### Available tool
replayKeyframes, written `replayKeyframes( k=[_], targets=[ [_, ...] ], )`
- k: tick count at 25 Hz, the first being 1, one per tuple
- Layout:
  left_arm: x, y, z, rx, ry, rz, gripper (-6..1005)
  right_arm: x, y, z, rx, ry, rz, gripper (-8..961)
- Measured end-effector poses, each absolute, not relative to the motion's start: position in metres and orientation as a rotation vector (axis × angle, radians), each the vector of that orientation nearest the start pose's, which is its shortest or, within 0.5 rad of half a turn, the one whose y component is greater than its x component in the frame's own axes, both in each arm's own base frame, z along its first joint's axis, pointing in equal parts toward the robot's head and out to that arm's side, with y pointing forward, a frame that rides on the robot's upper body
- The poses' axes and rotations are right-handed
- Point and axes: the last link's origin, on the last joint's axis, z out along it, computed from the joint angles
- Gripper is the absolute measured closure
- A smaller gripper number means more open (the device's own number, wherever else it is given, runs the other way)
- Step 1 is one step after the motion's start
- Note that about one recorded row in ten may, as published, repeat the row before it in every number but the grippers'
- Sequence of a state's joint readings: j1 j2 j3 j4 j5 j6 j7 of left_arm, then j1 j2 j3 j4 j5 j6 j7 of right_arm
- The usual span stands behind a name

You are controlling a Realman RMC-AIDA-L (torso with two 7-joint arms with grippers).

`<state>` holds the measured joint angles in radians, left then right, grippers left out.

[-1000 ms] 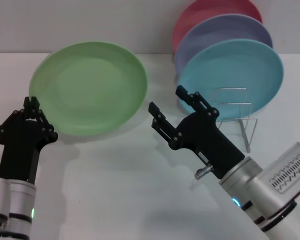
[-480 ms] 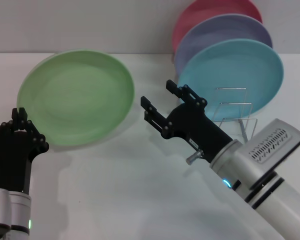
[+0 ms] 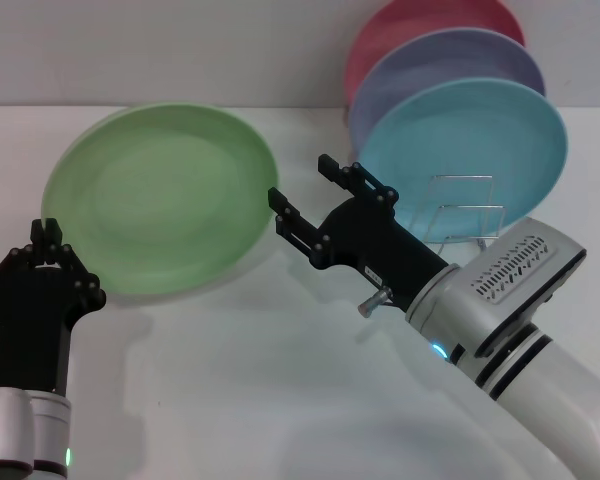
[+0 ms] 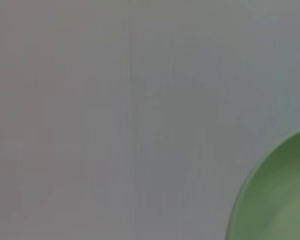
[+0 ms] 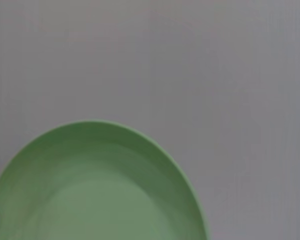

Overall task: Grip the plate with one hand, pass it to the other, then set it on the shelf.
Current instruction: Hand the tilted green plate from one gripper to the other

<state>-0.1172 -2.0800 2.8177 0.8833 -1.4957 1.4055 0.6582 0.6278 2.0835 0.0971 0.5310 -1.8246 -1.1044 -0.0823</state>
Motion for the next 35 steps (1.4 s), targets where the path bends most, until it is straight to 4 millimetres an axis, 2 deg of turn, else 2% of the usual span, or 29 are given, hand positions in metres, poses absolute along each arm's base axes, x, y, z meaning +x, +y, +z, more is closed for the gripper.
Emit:
replayKeyframes(
  k=[19, 26, 33, 35],
  targets=[
    [-0.241, 0.22, -0.075, -1.404, -0.553, -0.574, 950, 0.189, 0.325, -0.127, -2.104, 0.373, 0.866, 255],
    [-0.239, 0.22, -0.075, -1.407, -0.552, -0.58, 948, 0.188, 0.328, -0.128, -2.107, 0.38, 0.853, 364],
    [-0.238, 0.22, -0.075, -1.409, -0.55, -0.583, 947, 0.188, 0.328, -0.128, -2.11, 0.381, 0.847, 584],
    [-0.238, 0.22, -0.075, -1.409, -0.55, -0.584, 947, 0.189, 0.328, -0.129, -2.114, 0.384, 0.841, 602]
  ],
)
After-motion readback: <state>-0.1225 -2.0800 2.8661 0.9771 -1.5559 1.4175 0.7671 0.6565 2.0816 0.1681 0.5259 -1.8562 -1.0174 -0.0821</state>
